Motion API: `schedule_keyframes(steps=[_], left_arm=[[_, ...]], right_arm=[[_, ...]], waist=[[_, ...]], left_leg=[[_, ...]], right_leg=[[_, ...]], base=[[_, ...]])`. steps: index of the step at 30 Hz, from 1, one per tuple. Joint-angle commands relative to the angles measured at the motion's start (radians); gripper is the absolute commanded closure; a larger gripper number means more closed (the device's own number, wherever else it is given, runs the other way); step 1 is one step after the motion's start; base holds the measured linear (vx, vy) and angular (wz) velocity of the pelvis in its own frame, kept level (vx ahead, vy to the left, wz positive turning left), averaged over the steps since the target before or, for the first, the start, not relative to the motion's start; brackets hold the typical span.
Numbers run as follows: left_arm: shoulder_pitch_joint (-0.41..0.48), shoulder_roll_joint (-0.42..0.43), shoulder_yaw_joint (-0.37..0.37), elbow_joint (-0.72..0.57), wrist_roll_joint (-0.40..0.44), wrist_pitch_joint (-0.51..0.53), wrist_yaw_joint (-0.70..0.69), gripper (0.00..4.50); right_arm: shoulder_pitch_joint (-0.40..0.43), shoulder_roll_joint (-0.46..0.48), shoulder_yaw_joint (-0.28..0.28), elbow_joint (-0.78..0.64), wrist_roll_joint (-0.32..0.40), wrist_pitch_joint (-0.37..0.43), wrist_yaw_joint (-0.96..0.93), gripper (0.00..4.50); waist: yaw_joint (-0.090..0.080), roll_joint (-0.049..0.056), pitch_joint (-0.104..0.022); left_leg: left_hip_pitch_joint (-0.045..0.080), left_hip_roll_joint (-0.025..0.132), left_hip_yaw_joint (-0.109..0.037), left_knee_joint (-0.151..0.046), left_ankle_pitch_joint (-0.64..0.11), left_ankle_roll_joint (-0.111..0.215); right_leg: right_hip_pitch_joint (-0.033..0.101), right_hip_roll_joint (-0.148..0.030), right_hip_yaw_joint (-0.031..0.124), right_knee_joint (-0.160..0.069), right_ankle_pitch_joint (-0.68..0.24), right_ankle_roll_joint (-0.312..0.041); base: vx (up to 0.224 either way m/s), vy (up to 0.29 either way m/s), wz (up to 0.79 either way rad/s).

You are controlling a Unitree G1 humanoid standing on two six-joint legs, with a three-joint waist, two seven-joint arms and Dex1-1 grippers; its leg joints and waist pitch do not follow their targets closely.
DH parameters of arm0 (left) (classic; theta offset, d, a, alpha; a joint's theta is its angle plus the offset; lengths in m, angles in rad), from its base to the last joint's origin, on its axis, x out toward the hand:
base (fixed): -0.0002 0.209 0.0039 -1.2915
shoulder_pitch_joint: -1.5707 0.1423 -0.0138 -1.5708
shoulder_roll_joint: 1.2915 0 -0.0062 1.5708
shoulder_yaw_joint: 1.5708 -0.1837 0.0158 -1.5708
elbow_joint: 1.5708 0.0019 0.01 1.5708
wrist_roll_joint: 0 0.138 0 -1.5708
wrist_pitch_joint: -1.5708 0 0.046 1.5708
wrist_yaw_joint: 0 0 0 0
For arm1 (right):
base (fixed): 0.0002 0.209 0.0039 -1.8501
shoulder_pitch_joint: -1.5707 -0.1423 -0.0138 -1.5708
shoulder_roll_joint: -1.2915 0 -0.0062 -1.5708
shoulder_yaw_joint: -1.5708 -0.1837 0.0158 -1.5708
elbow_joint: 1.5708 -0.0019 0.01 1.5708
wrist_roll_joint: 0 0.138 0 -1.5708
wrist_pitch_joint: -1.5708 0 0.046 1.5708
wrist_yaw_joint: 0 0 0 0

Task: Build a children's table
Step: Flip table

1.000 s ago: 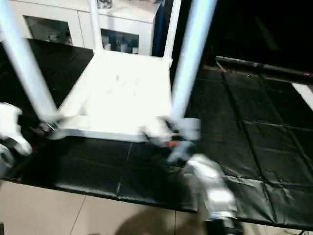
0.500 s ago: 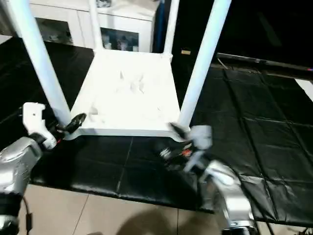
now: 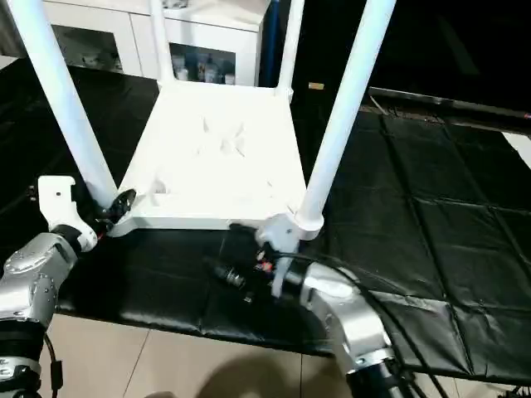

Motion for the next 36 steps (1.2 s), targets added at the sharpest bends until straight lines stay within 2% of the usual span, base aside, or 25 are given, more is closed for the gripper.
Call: schedule_keyframes(steps=[1,2,3,4,5,6,7,8,10,11,15,16,19,21,23,26,27,28,31,33,34,36], left_arm=[[-0.019,0.002,0.004,-0.011,-0.007,0.027,0.023,1.6],[-0.02,0.0,0.003,-0.016,-0.009,0.032,0.024,1.67],[-0.02,-0.001,0.003,-0.016,-0.01,0.033,0.023,1.71],[-0.021,-0.005,0.004,-0.019,-0.013,0.038,0.023,1.79],[-0.019,-0.015,0.005,-0.031,-0.02,0.047,0.024,1.92],[-0.019,-0.017,0.005,-0.034,-0.022,0.049,0.024,1.92],[-0.014,-0.028,0.004,-0.054,-0.035,0.062,0.022,1.92],[-0.011,-0.038,0.003,-0.063,-0.044,0.066,0.023,1.99],[-0.008,-0.049,0.005,-0.06,-0.048,0.061,0.03,2.03],[-0.006,-0.052,-0.001,-0.067,-0.047,0.072,0.03,2.05],[0.006,-0.061,-0.01,-0.099,-0.056,0.1,0.033,2.08],[0.007,-0.062,-0.009,-0.107,-0.057,0.107,0.038,2.08],[0.008,-0.065,-0.004,-0.117,-0.064,0.117,0.044,2.08],[0.01,-0.071,0.002,-0.122,-0.072,0.123,0.05,2.08],[0.014,-0.099,0.028,-0.149,-0.106,0.157,0.07,2.1],[0.006,-0.155,0.068,-0.199,-0.18,0.22,0.113,2.11],[0.006,-0.155,0.068,-0.199,-0.18,0.22,0.113,2.11],[0.005,-0.18,0.07,-0.226,-0.207,0.246,0.124,2.11],[0.006,-0.219,0.071,-0.271,-0.24,0.286,0.147,2.11],[0.013,-0.247,0.041,-0.312,-0.235,0.304,0.157,2.13],[0.016,-0.258,0.028,-0.324,-0.23,0.306,0.16,2.15],[0.019,-0.281,0.01,-0.339,-0.222,0.308,0.17,2.23]], right_arm=[[-0.009,-0.003,-0.002,0.007,-0.02,-0.002,-0.015,0.0],[-0.01,0.0,-0.004,0.009,-0.02,-0.005,-0.016,0.0],[-0.01,0.001,-0.005,0.009,-0.019,-0.006,-0.017,0.0],[-0.01,0.006,-0.012,0.009,-0.016,-0.007,-0.021,0.0],[-0.004,0.01,-0.018,0.001,-0.007,0.002,-0.021,0.0],[-0.003,0.01,-0.019,-0.002,-0.005,0.004,-0.021,0.0],[0.003,0.008,-0.02,-0.015,0.003,0.012,-0.02,0.0],[0.005,0.008,-0.02,-0.015,0.009,0.01,-0.017,0.0],[0.007,0.01,-0.021,-0.007,0.015,0.004,-0.012,0.0],[0.004,0.009,-0.021,-0.006,0.013,0.006,-0.016,0.0],[-0.001,0.026,-0.026,0.001,0.017,0.008,-0.03,0.0],[-0.003,0.031,-0.025,0.007,0.015,0.004,-0.03,0.0],[-0.007,0.037,-0.021,0.019,0.006,-0.016,-0.03,0.0],[-0.01,0.046,-0.025,0.021,0.009,-0.013,-0.037,0.0],[-0.01,0.049,-0.025,0.019,0.008,-0.01,-0.045,0.0],[-0.011,0.065,-0.039,0.015,0.019,0.025,-0.088,0.0],[-0.011,0.065,-0.039,0.015,0.019,0.025,-0.088,0.0],[-0.017,0.078,-0.05,0.027,0.015,0.053,-0.127,0.0],[-0.031,0.106,-0.072,0.057,0.007,0.071,-0.192,0.0],[-0.068,0.156,-0.136,0.108,0.035,0.064,-0.28,0.0],[-0.093,0.185,-0.179,0.133,0.07,0.062,-0.319,0.0],[-0.14,0.236,-0.253,0.172,0.159,0.051,-0.349,0.0]], waist=[[0.003,0.013,-0.055],[0.003,0.005,-0.055],[0.005,0.009,-0.055],[0.004,0.004,-0.053],[0.005,0.009,-0.054],[0.004,0.008,-0.054],[0.005,0.017,-0.055],[0.003,0.008,-0.056],[0.005,0.008,-0.057],[0.006,0.011,-0.057],[0.008,0.01,-0.057],[0.006,0.016,-0.057],[0.007,0.015,-0.058],[0.007,0.019,-0.058],[0.007,0.022,-0.058],[0.006,0.019,-0.059],[0.006,0.018,-0.059],[0.007,0.021,-0.059],[0.006,0.018,-0.06],[0.005,0.017,-0.062],[0.004,0.015,-0.061],[0.003,0.016,-0.066]], left_leg=[[0.011,0.067,-0.024,-0.079,-0.187,0.006],[0.011,0.067,-0.023,-0.08,-0.185,0.006],[0.011,0.067,-0.024,-0.079,-0.181,0.006],[0.01,0.067,-0.023,-0.079,-0.178,0.01],[0.011,0.067,-0.023,-0.079,-0.173,0.012],[0.011,0.067,-0.023,-0.079,-0.173,0.012],[0.011,0.068,-0.024,-0.079,-0.172,0.01],[0.011,0.069,-0.023,-0.078,-0.163,0.011],[0.009,0.067,-0.022,-0.076,-0.146,0.017],[0.01,0.067,-0.022,-0.076,-0.14,0.021],[0.01,0.068,-0.021,-0.075,-0.139,0.023],[0.01,0.068,-0.021,-0.076,-0.149,0.02],[0.009,0.066,-0.021,-0.075,-0.141,0.019],[0.009,0.066,-0.022,-0.075,-0.141,0.018],[0.01,0.067,-0.022,-0.075,-0.146,0.013],[0.009,0.069,-0.022,-0.074,-0.138,0.011],[0.008,0.067,-0.021,-0.073,-0.132,0.014],[0.007,0.066,-0.021,-0.072,-0.13,0.015],[0.007,0.065,-0.019,-0.07,-0.118,0.013],[0.006,0.064,-0.019,-0.069,-0.103,0.013],[0.006,0.064,-0.017,-0.069,-0.1,0.017],[0.006,0.065,-0.017,-0.066,-0.079,0.029]], right_leg=[[0.038,-0.111,0.073,-0.069,-0.078,-0.194],[0.039,-0.112,0.073,-0.07,-0.087,-0.189],[0.039,-0.113,0.074,-0.068,-0.088,-0.188],[0.037,-0.113,0.074,-0.07,-0.099,-0.182],[0.037,-0.113,0.074,-0.07,-0.102,-0.18],[0.036,-0.113,0.074,-0.07,-0.1,-0.179],[0.036,-0.112,0.074,-0.069,-0.092,-0.18],[0.037,-0.111,0.074,-0.067,-0.073,-0.18],[0.039,-0.112,0.073,-0.065,-0.051,-0.186],[0.038,-0.111,0.073,-0.064,-0.038,-0.188],[0.038,-0.112,0.072,-0.063,-0.03,-0.192],[0.037,-0.111,0.072,-0.064,-0.031,-0.193],[0.039,-0.11,0.072,-0.063,-0.019,-0.198],[0.039,-0.11,0.072,-0.062,-0.013,-0.198],[0.039,-0.11,0.072,-0.06,-0.008,-0.202],[0.041,-0.111,0.072,-0.058,0.008,-0.215],[0.041,-0.111,0.072,-0.058,0.015,-0.222],[0.041,-0.11,0.072,-0.058,0.014,-0.222],[0.041,-0.109,0.072,-0.059,0.013,-0.229],[0.042,-0.109,0.072,-0.056,0.029,-0.227],[0.039,-0.109,0.073,-0.057,0.031,-0.226],[0.039,-0.108,0.073,-0.051,0.059,-0.225]], base=[[0.0,0.0,0.0],[0.0,0.0,0.0],[0.0,0.0,0.0],[0.0,0.0,0.0],[0.0,0.0,0.0],[0.0,0.0,0.0],[0.0,0.0,0.0],[0.0,0.0,0.0],[0.0,0.0,0.0],[0.0,0.0,0.0],[0.0,0.0,0.0],[0.0,0.0,0.0],[0.0,0.0,0.0],[0.0,0.0,0.0],[0.0,0.0,0.0],[0.0,0.0,0.0],[0.0,0.0,0.0],[0.0,0.0,0.0],[0.0,0.0,0.0],[0.0,0.0,0.0],[0.0,0.0,0.0],[0.0,0.0,0.0]])
